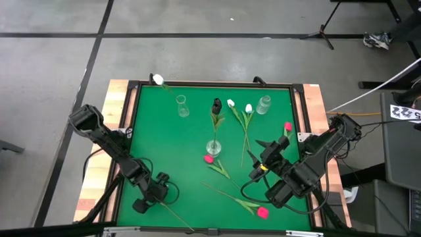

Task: Sort flowers into vase by color
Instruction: Put the black tulip into the bottom transparent vase

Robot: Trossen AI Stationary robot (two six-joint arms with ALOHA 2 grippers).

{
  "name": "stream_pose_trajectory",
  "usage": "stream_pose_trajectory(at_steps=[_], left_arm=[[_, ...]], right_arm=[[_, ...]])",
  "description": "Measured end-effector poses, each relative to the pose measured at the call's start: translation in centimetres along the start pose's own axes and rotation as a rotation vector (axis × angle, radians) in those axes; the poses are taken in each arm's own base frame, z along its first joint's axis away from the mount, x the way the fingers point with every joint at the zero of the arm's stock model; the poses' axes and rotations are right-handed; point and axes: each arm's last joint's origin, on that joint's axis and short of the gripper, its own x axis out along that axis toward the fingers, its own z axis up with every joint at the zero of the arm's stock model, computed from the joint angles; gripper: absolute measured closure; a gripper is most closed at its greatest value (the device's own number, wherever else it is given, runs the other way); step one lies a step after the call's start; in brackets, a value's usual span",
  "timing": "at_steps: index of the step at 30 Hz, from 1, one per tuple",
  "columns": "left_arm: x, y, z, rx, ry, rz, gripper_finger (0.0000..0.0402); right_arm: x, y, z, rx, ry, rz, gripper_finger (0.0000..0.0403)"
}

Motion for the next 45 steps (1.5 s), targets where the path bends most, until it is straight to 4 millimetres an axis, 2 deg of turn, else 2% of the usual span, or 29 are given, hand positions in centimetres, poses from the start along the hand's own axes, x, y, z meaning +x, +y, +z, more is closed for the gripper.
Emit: stream_pose_trajectory(at_steps=[3, 7, 10, 15, 20, 24, 29, 33, 39, 45], left_arm=[[-0.1, 0.2, 0.1, -0.041, 0.001, -0.006, 0.0395], [-0.6, 0.7, 0.3, -0.138, -0.004, -0.013, 0.0391], [-1.5, 1.2, 0.5, -0.213, -0.008, -0.003, 0.0395], [-4.5, 1.8, 1.2, -0.281, 0.059, 0.063, 0.0396], [-8.3, 1.8, 3.5, -0.260, 0.026, 0.077, 0.0399], [-11.7, 1.8, 6.1, -0.218, -0.030, 0.084, 0.0396], [-15.6, 2.6, 8.8, -0.163, -0.101, 0.147, 0.0398], [-17.9, 3.7, 10.2, -0.150, -0.163, 0.188, 0.0399], [-19.3, 5.8, 10.7, -0.202, -0.203, 0.232, 0.0399], [-19.3, 7.7, 10.7, -0.242, -0.184, 0.268, 0.0397]], right_arm=[[0.0, 0.1, 0.0, 0.009, -0.001, 0.004, 0.0175], [0.0, 0.3, 0.1, 0.034, 0.001, 0.017, 0.0175], [0.6, 0.5, 0.2, 0.075, 0.071, 0.035, 0.0175], [2.6, 1.5, 1.1, 0.080, 0.281, 0.164, 0.0175], [4.8, 3.0, 3.4, 0.031, 0.352, 0.461, 0.0175], [7.1, 3.1, 5.5, 0.005, 0.334, 0.669, 0.0175], [9.9, 2.2, 8.0, 0.039, 0.253, 0.799, 0.0175], [11.7, 2.0, 9.3, 0.070, 0.196, 0.903, 0.0175], [13.1, 2.6, 9.3, 0.051, 0.187, 0.960, 0.0175], [13.9, 3.6, 8.2, 0.000, 0.248, 0.992, 0.0175]])
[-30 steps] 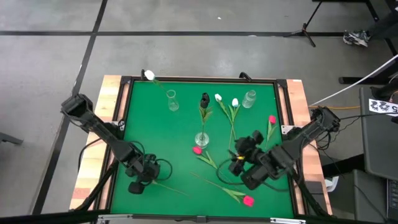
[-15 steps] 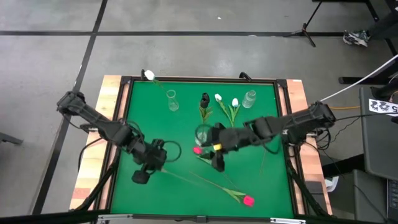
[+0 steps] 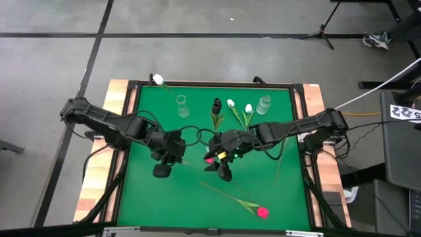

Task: Sort flowers into vase by color
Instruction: Put the black tulip into the bottom transparent vase

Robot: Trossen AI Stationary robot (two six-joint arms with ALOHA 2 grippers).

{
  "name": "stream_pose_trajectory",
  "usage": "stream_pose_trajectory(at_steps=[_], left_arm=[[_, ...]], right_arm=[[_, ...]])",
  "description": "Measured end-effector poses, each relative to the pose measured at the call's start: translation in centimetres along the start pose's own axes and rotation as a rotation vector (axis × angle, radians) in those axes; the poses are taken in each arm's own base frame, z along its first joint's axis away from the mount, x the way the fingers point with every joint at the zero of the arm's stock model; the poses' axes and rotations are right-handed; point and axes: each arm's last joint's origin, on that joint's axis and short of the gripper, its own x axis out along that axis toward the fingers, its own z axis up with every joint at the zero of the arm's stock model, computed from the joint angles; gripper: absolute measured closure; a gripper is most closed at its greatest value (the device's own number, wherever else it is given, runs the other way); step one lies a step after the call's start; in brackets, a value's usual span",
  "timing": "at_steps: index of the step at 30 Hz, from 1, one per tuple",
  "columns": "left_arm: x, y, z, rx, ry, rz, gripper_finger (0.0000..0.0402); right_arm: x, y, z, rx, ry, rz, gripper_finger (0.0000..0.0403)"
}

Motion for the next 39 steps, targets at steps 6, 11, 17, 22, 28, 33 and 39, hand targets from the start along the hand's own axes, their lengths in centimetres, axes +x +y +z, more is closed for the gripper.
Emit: stream_pose_trajectory(at_steps=[6, 11, 17, 22, 28, 33, 39], left_arm=[[0.8, 0.7, 0.4, -0.016, 0.011, 0.014, 0.0396], [1.2, 0.6, 0.8, -0.012, -0.018, 0.007, 0.0395], [1.3, 0.5, 1.1, -0.011, -0.038, 0.003, 0.0394], [1.6, 0.6, 1.2, -0.018, -0.040, 0.004, 0.0394], [2.0, 0.5, 1.4, -0.014, -0.049, 0.004, 0.0394], [2.0, 0.6, 1.5, -0.014, -0.056, 0.005, 0.0394], [2.0, 0.6, 1.5, -0.013, -0.058, 0.010, 0.0394]], right_arm=[[1.1, -0.5, -0.6, -0.007, 0.039, -0.043, 0.0175], [1.6, -1.0, -1.3, -0.035, 0.091, -0.107, 0.0175], [3.2, -1.7, -2.2, -0.041, 0.151, -0.144, 0.0175], [3.8, -1.8, -2.5, -0.040, 0.168, -0.154, 0.0175], [3.8, -1.9, -2.7, -0.040, 0.181, -0.165, 0.0181], [3.9, -1.9, -2.8, -0.040, 0.185, -0.165, 0.0215], [4.0, -2.0, -2.9, -0.041, 0.199, -0.171, 0.0266]])
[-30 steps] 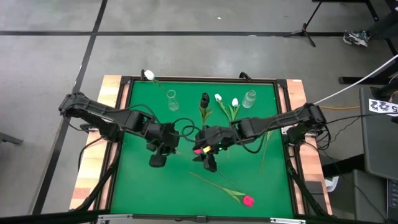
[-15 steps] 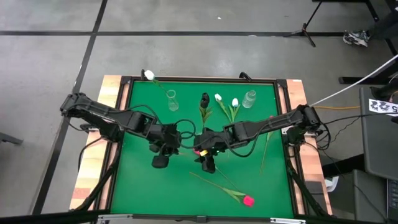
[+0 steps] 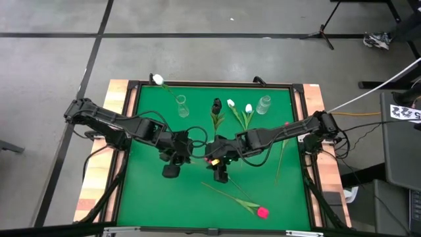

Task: Sort flowers into vase by color
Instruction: Put the black tulip into the bottom transparent vase

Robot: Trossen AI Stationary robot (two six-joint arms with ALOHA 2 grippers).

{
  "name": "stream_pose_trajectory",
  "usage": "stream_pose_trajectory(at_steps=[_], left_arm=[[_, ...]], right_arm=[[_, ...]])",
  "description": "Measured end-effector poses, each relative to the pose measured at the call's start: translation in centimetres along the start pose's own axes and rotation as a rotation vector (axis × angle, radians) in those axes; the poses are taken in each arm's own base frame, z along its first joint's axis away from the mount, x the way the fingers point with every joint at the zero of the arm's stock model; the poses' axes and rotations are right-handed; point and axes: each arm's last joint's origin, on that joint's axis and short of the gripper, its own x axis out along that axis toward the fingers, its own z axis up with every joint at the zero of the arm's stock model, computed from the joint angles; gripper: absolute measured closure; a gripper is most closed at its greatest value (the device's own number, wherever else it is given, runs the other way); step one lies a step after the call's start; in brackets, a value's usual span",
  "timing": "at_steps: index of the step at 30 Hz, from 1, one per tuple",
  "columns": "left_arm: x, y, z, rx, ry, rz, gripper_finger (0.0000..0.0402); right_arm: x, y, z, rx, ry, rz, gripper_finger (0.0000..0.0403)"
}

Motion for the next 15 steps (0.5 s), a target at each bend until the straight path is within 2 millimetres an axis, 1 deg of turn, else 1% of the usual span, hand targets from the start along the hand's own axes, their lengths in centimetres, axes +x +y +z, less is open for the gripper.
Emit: stream_pose_trajectory(at_steps=[4, 8, 9, 13, 15], left_arm=[[0.00, 0.01, 0.03, 0.001, -0.004, 0.005, 0.0394], [0.00, -0.01, 0.19, 0.004, -0.021, 0.006, 0.0394], [0.00, 0.00, 0.22, 0.005, -0.024, 0.006, 0.0394], [0.00, -0.01, 0.25, 0.008, -0.028, 0.006, 0.0394], [0.00, -0.05, 0.38, 0.025, -0.042, 0.003, 0.0394]], right_arm=[[-0.01, -0.02, -0.06, 0.000, 0.007, -0.002, 0.0316], [-0.02, -0.08, -0.25, 0.000, 0.026, -0.006, 0.0384], [-0.02, -0.07, -0.29, -0.002, 0.031, -0.007, 0.0391], [-0.01, -0.07, -0.32, -0.003, 0.036, -0.001, 0.0387], [-0.02, -0.02, -0.38, -0.010, 0.043, 0.009, 0.0394]])
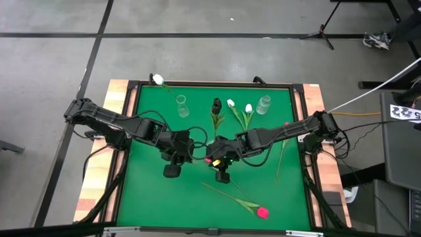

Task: Sort flowers into vase by color
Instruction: Put the black tulip into the bottom transparent vase

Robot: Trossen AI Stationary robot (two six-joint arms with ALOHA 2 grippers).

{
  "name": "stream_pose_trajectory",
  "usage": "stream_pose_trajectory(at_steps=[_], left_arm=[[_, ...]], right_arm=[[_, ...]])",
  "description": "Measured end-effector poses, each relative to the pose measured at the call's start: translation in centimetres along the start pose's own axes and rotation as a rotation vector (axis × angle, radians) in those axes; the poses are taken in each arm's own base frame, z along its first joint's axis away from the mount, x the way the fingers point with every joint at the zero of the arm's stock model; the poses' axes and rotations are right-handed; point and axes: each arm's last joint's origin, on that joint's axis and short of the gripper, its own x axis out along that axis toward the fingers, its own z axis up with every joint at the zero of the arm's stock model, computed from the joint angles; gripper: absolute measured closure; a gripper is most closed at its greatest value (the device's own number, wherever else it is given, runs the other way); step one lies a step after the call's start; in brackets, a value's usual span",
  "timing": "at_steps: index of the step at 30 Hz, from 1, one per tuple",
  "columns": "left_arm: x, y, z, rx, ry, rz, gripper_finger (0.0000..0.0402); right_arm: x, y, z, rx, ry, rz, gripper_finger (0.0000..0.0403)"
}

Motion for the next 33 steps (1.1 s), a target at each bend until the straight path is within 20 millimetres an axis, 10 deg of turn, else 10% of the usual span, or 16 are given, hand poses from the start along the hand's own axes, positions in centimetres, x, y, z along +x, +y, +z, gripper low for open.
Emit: stream_pose_trajectory(at_steps=[17, 25, 33], left_arm=[[-5.8, 0.1, 1.9, -0.032, -0.241, -0.025, 0.0193], [-18.0, -0.7, 2.5, -0.129, -0.735, -0.173, 0.0171], [-28.7, -1.4, -3.4, 0.098, -1.223, -0.147, 0.0171]], right_arm=[[0.0, -0.1, 0.1, -0.006, -0.021, -0.040, 0.0400], [-0.1, -0.3, 1.2, 0.031, -0.172, -0.148, 0.0401], [-1.5, -0.3, 3.3, 0.172, -0.474, -0.312, 0.0401]])
